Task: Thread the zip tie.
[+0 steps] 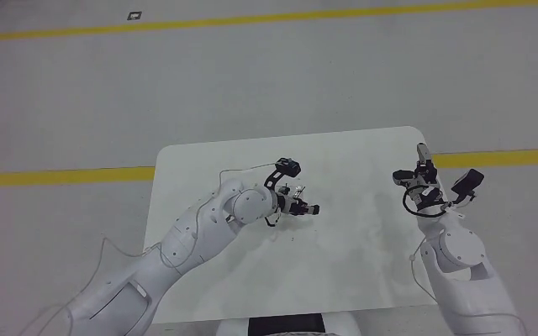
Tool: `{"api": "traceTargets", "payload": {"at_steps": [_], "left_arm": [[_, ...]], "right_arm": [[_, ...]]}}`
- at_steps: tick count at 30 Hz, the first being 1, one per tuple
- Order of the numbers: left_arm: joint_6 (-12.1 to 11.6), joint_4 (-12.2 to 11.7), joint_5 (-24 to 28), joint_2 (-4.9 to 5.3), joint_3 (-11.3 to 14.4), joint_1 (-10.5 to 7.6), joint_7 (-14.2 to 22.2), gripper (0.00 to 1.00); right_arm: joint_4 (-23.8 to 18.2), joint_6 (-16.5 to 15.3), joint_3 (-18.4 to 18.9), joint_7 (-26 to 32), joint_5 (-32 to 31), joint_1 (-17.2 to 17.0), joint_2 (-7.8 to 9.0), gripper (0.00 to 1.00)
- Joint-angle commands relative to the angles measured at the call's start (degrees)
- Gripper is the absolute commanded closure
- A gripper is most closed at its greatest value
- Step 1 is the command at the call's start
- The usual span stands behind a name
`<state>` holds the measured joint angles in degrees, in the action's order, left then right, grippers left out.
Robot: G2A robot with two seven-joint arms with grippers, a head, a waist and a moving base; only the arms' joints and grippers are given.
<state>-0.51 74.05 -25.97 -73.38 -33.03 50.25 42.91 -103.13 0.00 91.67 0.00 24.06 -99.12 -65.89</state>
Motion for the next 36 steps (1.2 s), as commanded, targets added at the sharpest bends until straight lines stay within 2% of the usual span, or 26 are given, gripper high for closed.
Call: {"api": "traceTargets", "payload": {"at_steps": [1,3,6,7,13,14,18,22,25,27,29,31,36], "left_arm": [[-0.2,0.1,-0.3,0.02,0.0,0.0,0.0,0.0],[-0.1,0.1,-0.9,0.06,0.0,-0.02,-0.1,0.0],[-0.3,0.2,-1.2,0.11,-0.1,0.11,-0.1,0.45],[-0.3,0.2,-1.3,0.14,-0.2,0.15,-0.1,0.53],[0.1,0.3,-2.3,0.32,-0.5,0.38,-0.1,0.61],[0.2,0.4,-2.4,0.34,-0.5,0.41,-0.1,0.65],[2.0,0.6,-4.3,0.23,0.1,0.22,0.6,0.67],[4.2,-0.2,-5.0,-0.26,0.9,-0.25,1.3,0.62],[4.7,-0.8,-5.3,-0.62,1.4,-0.64,1.3,0.65],[4.9,-1.3,-5.4,-0.87,1.6,-0.95,1.2,0.7],[5.2,-1.7,-5.8,-1.11,1.9,-1.27,1.1,0.8],[5.4,-2.0,-5.9,-1.31,2.1,-1.44,1.0,0.84],[5.7,-2.8,-6.2,-1.74,2.5,-1.85,1.0,0.85]], "right_arm": [[0.0,0.0,0.0,0.0,0.0,0.0,0.0,0.0],[0.0,0.0,0.0,0.0,0.0,0.0,0.0,0.0],[0.0,0.0,0.0,0.0,0.0,0.0,0.0,0.0],[0.0,0.0,0.0,0.0,0.0,0.0,0.0,0.0],[0.0,0.0,0.0,0.0,0.0,0.0,0.0,0.0],[0.0,0.0,0.0,0.0,0.0,0.0,0.0,0.0],[0.0,0.0,0.0,0.0,0.0,0.0,0.0,0.0],[0.0,0.0,0.0,0.0,0.0,0.0,0.0,0.0],[0.0,0.0,0.0,0.0,0.0,0.0,0.0,0.0],[0.0,0.0,0.0,0.0,0.0,0.0,0.0,0.0],[0.0,0.0,0.0,0.0,0.0,0.0,0.0,0.0],[0.0,0.0,0.0,0.0,0.0,0.0,0.0,0.0],[0.0,0.0,0.0,0.0,0.0,0.0,0.0,0.0]]}}
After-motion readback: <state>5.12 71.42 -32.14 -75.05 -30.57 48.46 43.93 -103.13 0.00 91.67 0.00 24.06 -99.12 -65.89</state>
